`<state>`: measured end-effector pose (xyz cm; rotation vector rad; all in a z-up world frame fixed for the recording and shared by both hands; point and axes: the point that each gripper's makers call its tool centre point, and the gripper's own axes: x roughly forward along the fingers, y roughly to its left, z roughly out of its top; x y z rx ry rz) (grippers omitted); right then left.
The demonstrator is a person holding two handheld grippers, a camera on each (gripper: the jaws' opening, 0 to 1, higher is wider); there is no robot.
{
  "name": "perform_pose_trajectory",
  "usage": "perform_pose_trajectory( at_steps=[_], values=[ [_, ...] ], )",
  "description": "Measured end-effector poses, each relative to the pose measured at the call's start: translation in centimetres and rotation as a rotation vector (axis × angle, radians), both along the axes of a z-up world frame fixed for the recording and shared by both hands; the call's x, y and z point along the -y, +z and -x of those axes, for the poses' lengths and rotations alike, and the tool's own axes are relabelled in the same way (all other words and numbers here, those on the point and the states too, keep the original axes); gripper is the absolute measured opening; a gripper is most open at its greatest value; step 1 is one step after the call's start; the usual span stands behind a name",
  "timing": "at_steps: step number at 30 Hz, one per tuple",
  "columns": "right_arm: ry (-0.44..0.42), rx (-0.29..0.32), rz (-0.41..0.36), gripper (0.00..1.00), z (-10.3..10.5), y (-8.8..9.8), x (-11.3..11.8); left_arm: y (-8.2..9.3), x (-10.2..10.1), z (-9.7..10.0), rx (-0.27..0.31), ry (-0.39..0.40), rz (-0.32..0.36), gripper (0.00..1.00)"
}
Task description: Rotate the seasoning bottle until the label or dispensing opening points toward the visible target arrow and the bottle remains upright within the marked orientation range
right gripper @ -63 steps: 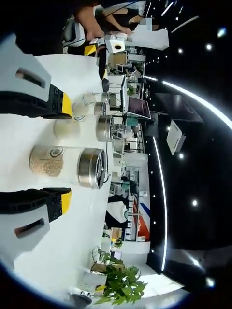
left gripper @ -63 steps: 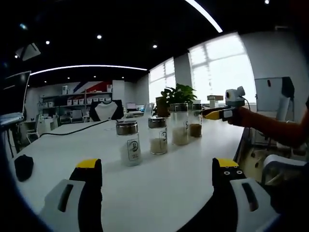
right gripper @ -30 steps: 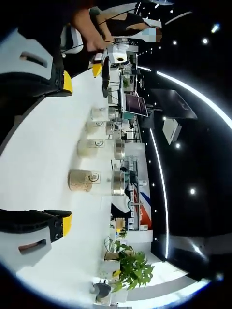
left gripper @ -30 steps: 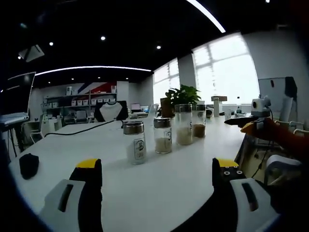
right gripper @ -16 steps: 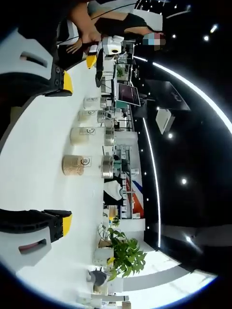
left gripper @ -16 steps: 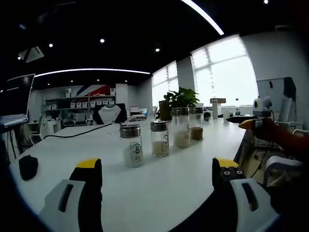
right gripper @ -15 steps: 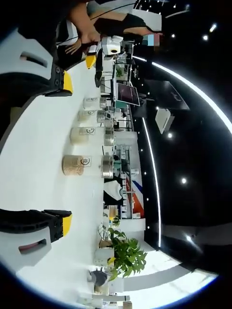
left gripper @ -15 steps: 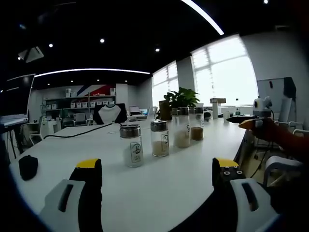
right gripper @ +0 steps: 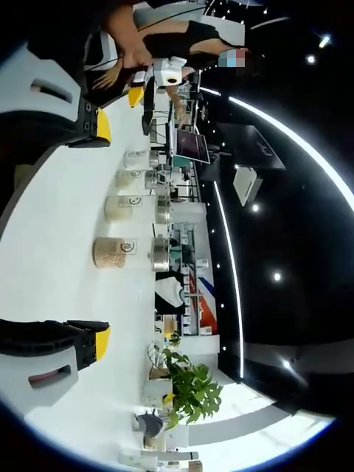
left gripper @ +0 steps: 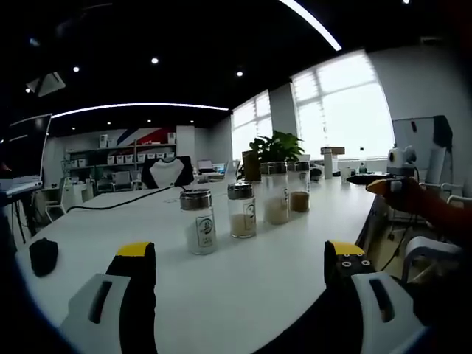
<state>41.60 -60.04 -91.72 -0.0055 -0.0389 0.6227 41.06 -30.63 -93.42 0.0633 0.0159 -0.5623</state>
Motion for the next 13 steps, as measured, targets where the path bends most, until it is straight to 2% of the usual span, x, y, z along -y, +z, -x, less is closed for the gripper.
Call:
perform_pose_trajectory(
  at_steps=[2, 13],
  values=[
    [-0.002, 0.001, -0.003, 0.99, 0.16, 0.03, 0.07, 0.20, -0.03, 0.19, 0.016, 0.008, -0.005, 1.00],
    [-0.003, 0.016, -0.002, 0.99, 0.79, 0.57, -0.20, 0.78, 0.07, 0.59, 0.025, 0.003, -0.012, 1.00]
  ],
)
